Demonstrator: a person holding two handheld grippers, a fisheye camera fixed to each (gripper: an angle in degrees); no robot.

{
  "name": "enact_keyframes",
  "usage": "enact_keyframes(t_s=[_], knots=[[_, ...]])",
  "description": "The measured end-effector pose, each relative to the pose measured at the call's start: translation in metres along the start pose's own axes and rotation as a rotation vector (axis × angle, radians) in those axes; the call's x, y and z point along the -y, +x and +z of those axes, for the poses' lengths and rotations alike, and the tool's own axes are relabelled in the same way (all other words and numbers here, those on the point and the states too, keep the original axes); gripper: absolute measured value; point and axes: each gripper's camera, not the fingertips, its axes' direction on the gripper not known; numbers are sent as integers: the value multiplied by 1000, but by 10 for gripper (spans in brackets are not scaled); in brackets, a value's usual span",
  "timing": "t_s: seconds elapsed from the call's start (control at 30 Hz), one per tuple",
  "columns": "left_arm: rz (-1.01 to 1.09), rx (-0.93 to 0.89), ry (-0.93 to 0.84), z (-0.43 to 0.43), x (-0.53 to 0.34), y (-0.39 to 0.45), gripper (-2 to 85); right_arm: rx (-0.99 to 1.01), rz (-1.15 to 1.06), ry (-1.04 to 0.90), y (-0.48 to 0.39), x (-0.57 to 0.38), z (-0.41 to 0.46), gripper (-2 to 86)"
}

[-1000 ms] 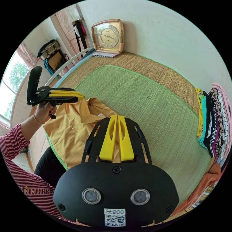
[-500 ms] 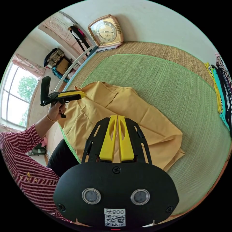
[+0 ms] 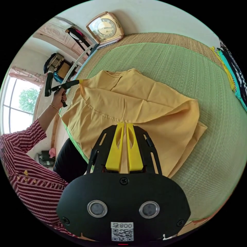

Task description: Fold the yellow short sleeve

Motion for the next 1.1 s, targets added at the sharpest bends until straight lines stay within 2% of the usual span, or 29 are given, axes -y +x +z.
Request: enact_keyframes(t_s=[0.1,0.27,0.47,0.83,1.1], knots=[[-20,-59,17,-16,-29,-4,35,6,68,35,23,-10,-24,47],[-188,-172,75,-32,-78,-42,74,75,183,114,65,-21,-62,69],[-268,-309,43,-13,-64,-77,74,166,235,128,88,-4,-77,70],[-309,-346,34,-19,-46,-105,17,246,275,129,108,13,-101,8],[-296,-350,14,-22,-51,-98,82,282,284,145,107,11,-117,3]])
